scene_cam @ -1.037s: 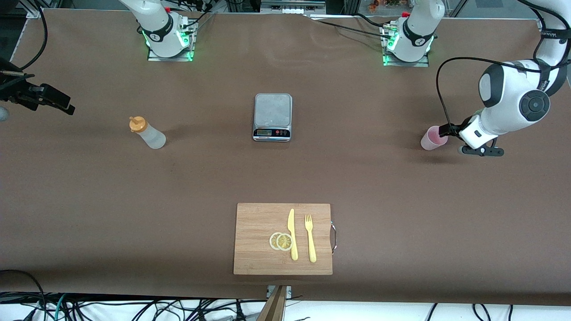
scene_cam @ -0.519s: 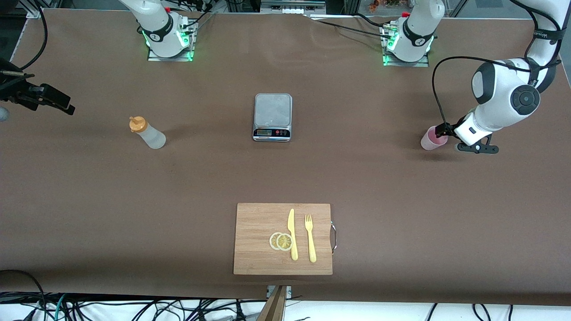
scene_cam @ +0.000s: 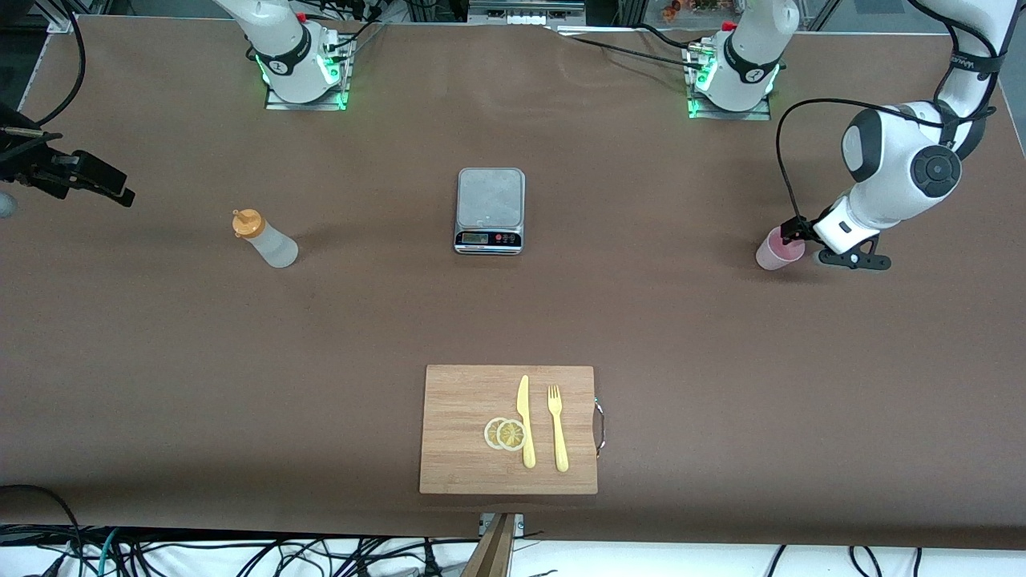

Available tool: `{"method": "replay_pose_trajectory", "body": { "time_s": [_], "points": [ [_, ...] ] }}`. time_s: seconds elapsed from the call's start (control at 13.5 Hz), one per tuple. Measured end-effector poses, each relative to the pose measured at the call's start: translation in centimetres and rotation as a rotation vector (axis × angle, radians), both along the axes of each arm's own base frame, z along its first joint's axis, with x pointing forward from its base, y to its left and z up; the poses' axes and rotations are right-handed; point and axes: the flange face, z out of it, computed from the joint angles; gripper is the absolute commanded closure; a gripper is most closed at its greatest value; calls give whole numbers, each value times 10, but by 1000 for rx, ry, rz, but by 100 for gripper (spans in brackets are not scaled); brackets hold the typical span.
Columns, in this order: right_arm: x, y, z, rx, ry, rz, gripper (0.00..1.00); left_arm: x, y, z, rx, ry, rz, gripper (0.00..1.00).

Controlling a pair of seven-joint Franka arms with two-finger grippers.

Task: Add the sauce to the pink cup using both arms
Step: 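Close the left gripper on the pink cup rim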

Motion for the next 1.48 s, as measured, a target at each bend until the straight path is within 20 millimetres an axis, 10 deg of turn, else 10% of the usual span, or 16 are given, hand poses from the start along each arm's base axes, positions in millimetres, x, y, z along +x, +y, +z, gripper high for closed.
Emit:
{"method": "replay_pose_trajectory", "body": {
  "time_s": [0.37,0.74,1.19,1.48],
  "points": [
    [0,0,0,0,0,0,0,-5,0,-11,0,-1,-4,27],
    [0,0,0,0,0,0,0,-6,-9,-23,-18,16,4,100],
    [0,0,0,0,0,0,0,9,-18,-13,-40,-18,26,100],
    [0,0,0,1,0,0,0,45,-87,20,-99,-49,7,100]
  ]
}}
